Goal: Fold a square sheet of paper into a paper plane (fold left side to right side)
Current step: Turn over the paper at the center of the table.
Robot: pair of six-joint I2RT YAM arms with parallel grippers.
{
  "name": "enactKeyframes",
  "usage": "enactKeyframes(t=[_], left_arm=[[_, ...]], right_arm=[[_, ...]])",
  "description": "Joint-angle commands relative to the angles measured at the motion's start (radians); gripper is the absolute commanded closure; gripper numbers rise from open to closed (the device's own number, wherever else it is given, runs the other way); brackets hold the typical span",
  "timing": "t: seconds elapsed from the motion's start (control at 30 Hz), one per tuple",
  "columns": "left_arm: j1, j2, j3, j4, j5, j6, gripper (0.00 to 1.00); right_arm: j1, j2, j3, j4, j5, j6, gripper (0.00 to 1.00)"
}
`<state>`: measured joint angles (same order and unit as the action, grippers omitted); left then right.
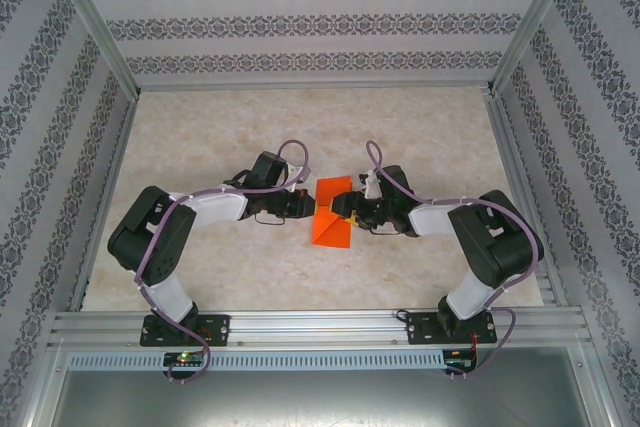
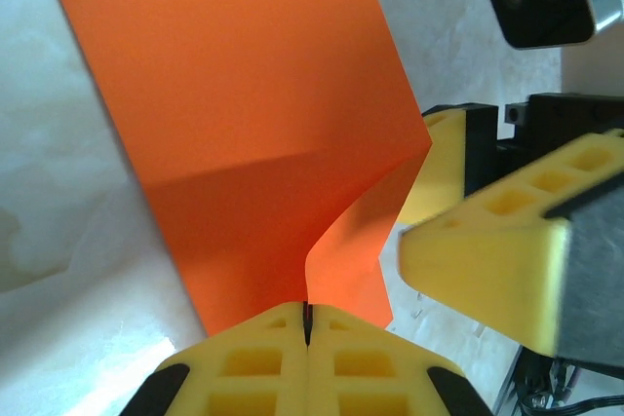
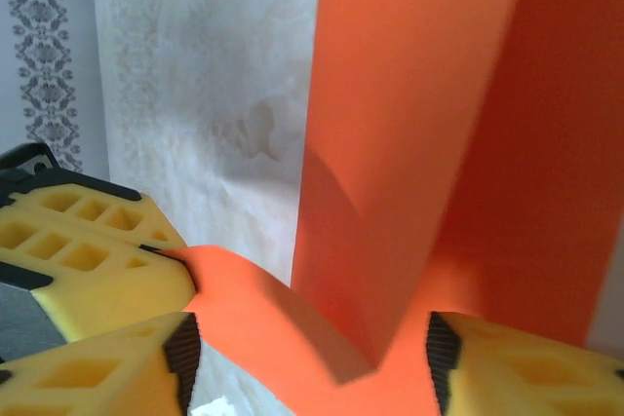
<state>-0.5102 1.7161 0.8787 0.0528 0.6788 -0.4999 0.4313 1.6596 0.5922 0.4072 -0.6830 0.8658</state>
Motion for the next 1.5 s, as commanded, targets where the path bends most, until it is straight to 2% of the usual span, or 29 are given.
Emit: enactKeyframes(t=[0.0,0.2,0.27,0.3,0.4,0.57,0.63,0.7,0.9,1.13,1.2,1.47], left_arm=[[0.006,-0.029,0.001,-0.013,-0.019,0.03,0.91],[0.029,-0.056,0.007,-0.053,-0.045,0.034,0.83],[0.049,-0.092,-0.007,-0.054,-0.048,0.027,0.7],[0.056,-0.111,-0.015,-0.054,-0.048,0.023,0.67],[0.089,-0.194,-0.046,-0.052,-0.044,0.002,0.53],[0.152,-0.408,-0.126,0.002,-0.055,-0.094,0.19],[0.179,-0.485,-0.157,0.062,-0.031,-0.159,0.07],[0.204,-0.539,-0.177,0.151,0.032,-0.232,0.0],[0.211,-0.547,-0.131,0.433,0.217,-0.454,0.0],[0.159,-0.54,-0.055,0.671,0.272,-0.581,0.0],[0.138,-0.543,-0.033,0.678,0.271,-0.582,0.0],[0.086,-0.547,0.017,0.501,0.226,-0.491,0.0]], right_arm=[[0.015,0.017,0.024,0.096,-0.027,0.034,0.49],[0.016,0.002,0.023,0.073,-0.007,-0.006,0.84],[0.015,-0.026,0.02,0.064,0.021,-0.031,0.97],[0.014,-0.039,0.021,0.059,0.031,-0.043,1.0],[0.003,-0.088,0.03,0.055,0.037,-0.073,1.0],[-0.092,-0.191,0.04,0.143,-0.055,-0.047,1.0],[-0.133,-0.232,0.063,0.166,-0.106,-0.025,1.0],[-0.162,-0.269,0.099,0.175,-0.153,-0.014,1.0],[-0.161,-0.366,0.245,0.179,-0.248,-0.019,1.0],[-0.093,-0.396,0.386,0.072,-0.257,-0.07,1.0],[-0.075,-0.388,0.407,0.073,-0.259,-0.065,1.0],[-0.038,-0.388,0.446,0.097,-0.257,-0.054,1.0]])
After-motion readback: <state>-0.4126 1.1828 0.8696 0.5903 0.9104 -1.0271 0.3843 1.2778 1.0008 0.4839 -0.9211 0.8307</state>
